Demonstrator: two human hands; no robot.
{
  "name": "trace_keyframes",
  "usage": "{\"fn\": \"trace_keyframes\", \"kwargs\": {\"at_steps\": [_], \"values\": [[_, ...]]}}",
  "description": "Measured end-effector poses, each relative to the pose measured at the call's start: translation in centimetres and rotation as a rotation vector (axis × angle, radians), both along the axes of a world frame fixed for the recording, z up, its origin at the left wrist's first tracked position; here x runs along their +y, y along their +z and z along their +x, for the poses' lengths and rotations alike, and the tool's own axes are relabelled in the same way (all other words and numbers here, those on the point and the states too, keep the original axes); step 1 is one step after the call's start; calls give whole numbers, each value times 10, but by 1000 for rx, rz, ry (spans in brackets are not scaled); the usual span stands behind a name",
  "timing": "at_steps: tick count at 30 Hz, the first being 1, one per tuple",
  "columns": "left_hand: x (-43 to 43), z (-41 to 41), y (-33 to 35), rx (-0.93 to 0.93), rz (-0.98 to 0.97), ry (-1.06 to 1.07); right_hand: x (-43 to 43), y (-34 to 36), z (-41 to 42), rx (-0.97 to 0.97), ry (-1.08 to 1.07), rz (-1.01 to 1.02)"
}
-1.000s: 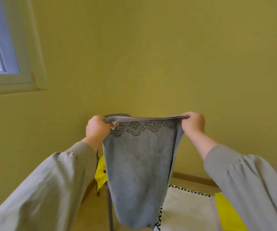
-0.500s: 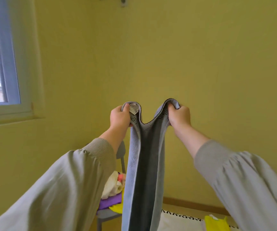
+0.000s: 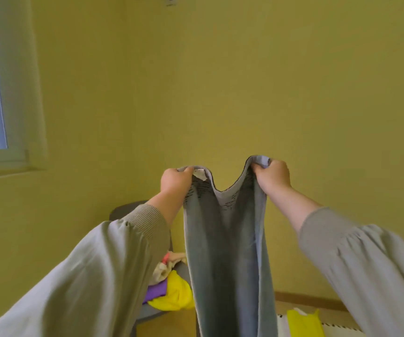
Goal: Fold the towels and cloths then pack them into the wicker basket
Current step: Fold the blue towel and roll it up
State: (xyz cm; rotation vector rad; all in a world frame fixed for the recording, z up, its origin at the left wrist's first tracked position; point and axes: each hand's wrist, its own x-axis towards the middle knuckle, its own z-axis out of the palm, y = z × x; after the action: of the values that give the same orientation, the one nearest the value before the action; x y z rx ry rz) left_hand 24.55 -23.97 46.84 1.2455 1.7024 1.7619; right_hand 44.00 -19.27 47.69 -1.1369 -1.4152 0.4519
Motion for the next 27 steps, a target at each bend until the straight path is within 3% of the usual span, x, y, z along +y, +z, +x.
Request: {"fn": "trace_keyframes", "kwargs": {"at_steps": [5, 9, 14, 19, 27], "values": [[26, -4, -89, 171, -138, 60, 34, -88, 21, -52, -132, -158], [54, -3, -142, 153, -169, 97, 65, -139, 43, -41, -238, -245], [105, -9, -187, 284, -296, 71, 112, -190, 62, -127, -153, -301], [141, -11, -261, 437, -446, -48, 149, -277, 68, -325, -73, -544], [132, -15, -362, 373, -464, -63, 137, -370, 50, -191, -251, -453]]}}
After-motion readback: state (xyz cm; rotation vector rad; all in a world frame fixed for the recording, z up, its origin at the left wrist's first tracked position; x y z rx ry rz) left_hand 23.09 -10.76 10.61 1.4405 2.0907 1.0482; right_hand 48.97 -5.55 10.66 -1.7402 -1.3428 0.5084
